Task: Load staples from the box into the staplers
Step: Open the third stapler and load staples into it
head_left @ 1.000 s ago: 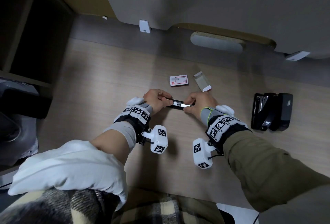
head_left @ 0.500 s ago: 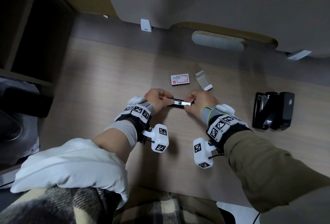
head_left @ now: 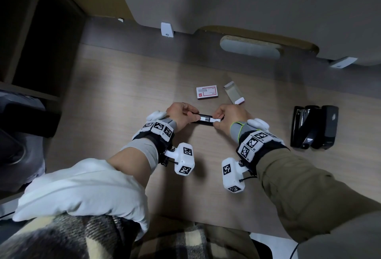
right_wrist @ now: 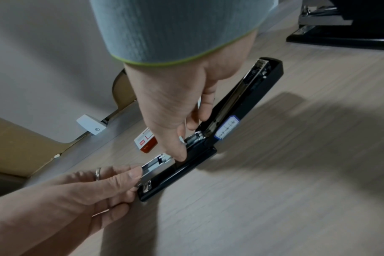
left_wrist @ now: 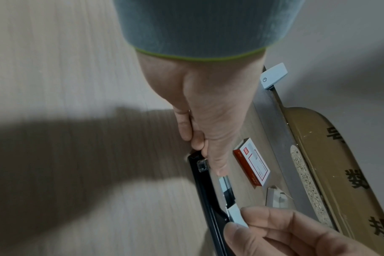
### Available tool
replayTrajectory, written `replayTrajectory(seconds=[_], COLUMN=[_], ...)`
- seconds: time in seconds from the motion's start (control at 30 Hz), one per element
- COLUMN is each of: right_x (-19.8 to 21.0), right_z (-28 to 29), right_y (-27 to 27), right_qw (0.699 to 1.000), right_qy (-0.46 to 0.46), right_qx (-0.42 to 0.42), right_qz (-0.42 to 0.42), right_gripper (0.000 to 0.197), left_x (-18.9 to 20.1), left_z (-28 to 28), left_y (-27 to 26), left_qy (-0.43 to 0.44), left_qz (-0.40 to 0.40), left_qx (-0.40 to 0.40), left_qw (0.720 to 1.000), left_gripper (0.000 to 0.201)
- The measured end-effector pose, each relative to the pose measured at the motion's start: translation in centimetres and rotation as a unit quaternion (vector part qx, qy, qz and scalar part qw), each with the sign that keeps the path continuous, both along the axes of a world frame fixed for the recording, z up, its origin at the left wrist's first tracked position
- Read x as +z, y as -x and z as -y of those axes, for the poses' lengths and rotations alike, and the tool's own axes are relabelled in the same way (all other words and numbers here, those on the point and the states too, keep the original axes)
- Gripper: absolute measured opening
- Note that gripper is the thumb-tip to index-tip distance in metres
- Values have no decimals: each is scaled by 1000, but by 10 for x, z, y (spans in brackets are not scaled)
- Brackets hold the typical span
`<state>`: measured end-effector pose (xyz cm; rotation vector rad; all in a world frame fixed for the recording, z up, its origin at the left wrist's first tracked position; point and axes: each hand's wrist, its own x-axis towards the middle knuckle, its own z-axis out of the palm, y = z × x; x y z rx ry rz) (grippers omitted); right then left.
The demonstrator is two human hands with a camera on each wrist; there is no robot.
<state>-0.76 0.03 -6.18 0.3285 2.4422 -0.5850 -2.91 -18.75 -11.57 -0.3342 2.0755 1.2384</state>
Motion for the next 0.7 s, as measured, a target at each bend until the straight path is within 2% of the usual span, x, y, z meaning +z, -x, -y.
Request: replayTrajectory(seconds=[0.23,0.33,0.5,0.7], right_x=[-3,1,4,3], right_z=[7,4,-8,4], right_y=[1,-1,-5,-5], right_qw=[999,999,999,999], right_qy=[4,-2,-18,-19], right_qx=[25,22,-38,-50], right_qz=[-33,-37,1,-6], right_gripper=[15,26,11,18], left_x=[-1,1,6,9], left_z=[1,0,-4,-4], left_y=[0,2,1,0], left_qy=[-10,-15,-32,-20], left_qz=[3,8,25,33], left_qx=[4,13,35,60], left_qw=[1000,1000,999,997], left_gripper=[18,24,25,8])
